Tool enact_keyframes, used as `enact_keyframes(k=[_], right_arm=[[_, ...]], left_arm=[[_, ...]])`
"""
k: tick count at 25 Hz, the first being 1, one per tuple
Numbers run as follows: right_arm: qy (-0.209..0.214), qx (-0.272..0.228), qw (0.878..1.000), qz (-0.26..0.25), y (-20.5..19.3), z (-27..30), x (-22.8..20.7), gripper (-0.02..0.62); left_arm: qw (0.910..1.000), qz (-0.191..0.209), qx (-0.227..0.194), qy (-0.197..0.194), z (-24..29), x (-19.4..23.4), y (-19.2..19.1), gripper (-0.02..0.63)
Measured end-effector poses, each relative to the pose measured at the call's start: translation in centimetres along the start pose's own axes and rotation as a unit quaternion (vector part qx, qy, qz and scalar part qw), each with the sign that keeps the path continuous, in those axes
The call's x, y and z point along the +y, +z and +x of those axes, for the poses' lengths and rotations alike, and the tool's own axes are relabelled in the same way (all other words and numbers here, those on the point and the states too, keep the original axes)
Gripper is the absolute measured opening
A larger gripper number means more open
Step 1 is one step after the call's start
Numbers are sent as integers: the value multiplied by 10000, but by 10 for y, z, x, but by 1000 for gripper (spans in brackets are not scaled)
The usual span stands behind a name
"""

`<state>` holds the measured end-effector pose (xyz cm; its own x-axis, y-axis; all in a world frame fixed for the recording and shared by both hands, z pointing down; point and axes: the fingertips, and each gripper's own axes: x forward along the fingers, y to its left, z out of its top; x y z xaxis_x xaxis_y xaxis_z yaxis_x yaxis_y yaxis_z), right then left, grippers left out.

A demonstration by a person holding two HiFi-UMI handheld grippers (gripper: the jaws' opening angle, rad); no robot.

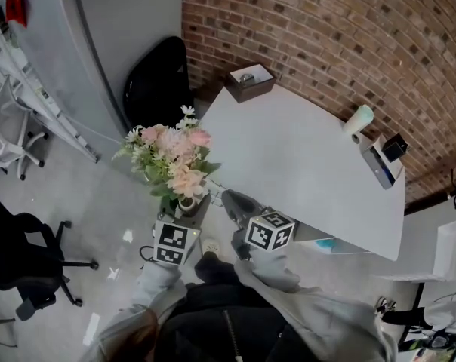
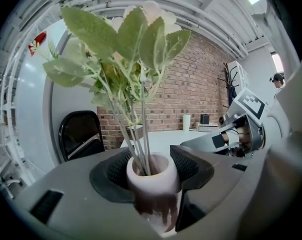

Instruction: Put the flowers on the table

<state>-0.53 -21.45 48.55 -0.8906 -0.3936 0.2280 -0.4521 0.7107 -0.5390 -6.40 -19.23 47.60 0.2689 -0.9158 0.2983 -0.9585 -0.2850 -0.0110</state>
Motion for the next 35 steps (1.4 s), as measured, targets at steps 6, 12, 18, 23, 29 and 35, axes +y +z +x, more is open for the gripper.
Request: enact_keyframes(k=[6, 12, 18, 23, 29, 35], right_arm=[[92, 85, 9999, -9, 28, 42, -44, 0], [79, 175, 9998, -46, 51, 77, -84, 0], [13, 191, 9998, 3, 66, 96, -111, 0], [-31, 183, 9998, 73, 71, 109, -121, 0], [-122, -180, 9997, 54, 104, 130, -143, 0], [-605, -336, 9976, 14, 140, 149, -186, 0]], left_arm=[[10000, 0, -48, 74, 58, 30, 10, 222], [9999, -35, -73, 118, 107, 58, 16, 222], [9997, -55, -160, 162, 140, 72, 28, 222], [9998, 5, -182, 63, 161, 76, 38, 222], [9995, 160, -210, -163, 202, 89, 51, 222], [9981, 329, -277, -447, 256, 110, 68, 222]])
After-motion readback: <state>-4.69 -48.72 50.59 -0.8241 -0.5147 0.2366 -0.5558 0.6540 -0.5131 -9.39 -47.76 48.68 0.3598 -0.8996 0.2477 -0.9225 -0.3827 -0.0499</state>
